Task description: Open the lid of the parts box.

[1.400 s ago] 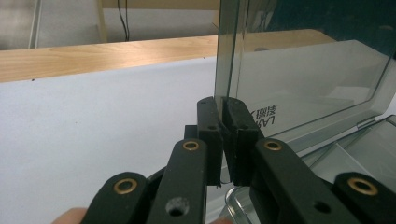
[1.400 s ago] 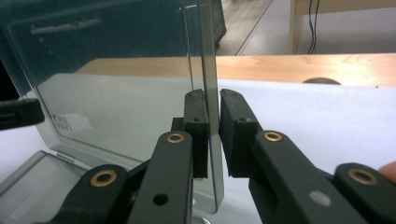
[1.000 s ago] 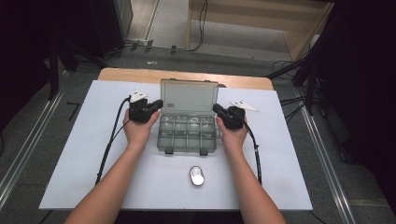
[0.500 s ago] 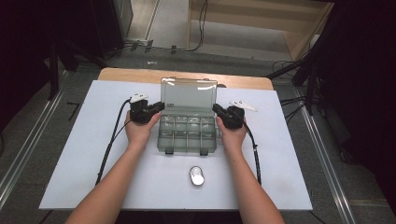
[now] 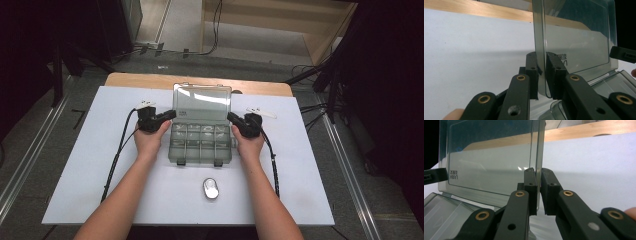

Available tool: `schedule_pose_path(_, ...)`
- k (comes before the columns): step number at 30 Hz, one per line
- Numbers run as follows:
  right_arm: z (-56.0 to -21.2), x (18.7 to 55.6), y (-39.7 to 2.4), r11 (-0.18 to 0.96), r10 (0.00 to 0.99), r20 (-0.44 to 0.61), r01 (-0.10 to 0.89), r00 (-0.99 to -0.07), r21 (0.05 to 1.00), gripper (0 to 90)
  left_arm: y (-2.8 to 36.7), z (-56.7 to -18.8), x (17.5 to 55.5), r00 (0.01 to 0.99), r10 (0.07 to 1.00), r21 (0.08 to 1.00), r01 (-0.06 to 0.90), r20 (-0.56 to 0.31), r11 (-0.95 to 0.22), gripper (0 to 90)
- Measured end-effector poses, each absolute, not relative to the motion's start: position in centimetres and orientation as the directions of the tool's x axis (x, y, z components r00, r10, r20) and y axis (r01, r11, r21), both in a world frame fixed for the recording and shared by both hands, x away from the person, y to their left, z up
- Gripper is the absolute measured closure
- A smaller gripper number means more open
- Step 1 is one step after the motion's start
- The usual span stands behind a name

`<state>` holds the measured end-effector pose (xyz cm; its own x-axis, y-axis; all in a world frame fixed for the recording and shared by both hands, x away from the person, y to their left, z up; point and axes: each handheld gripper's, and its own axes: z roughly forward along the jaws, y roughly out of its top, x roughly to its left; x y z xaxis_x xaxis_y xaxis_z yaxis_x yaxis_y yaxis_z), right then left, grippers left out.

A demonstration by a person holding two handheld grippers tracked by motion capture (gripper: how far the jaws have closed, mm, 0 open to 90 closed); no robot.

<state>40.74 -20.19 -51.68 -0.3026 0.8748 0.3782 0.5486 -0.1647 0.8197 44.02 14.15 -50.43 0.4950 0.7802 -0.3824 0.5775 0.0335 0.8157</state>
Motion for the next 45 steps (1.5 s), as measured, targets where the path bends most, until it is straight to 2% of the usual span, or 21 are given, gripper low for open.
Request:
schedule_pose_path(13, -51.84, 41.08, -20.25, -0.165, 0.866, 0.405, 0.599, -0.292, 0.783, 80.7, 14.33, -50.67, 44.32, 0.469, 0.777, 0.779, 0.626, -0.419, 0.042, 79.0)
schedule_pose_path(45, -51.99, 41.55, -20.16, -0.148, 0.870, 0.410, 0.651, -0.272, 0.745, 78.5, 14.01, -50.82, 44.52, 0.438, 0.803, 0.748, 0.663, -0.403, 0.014, 77.2)
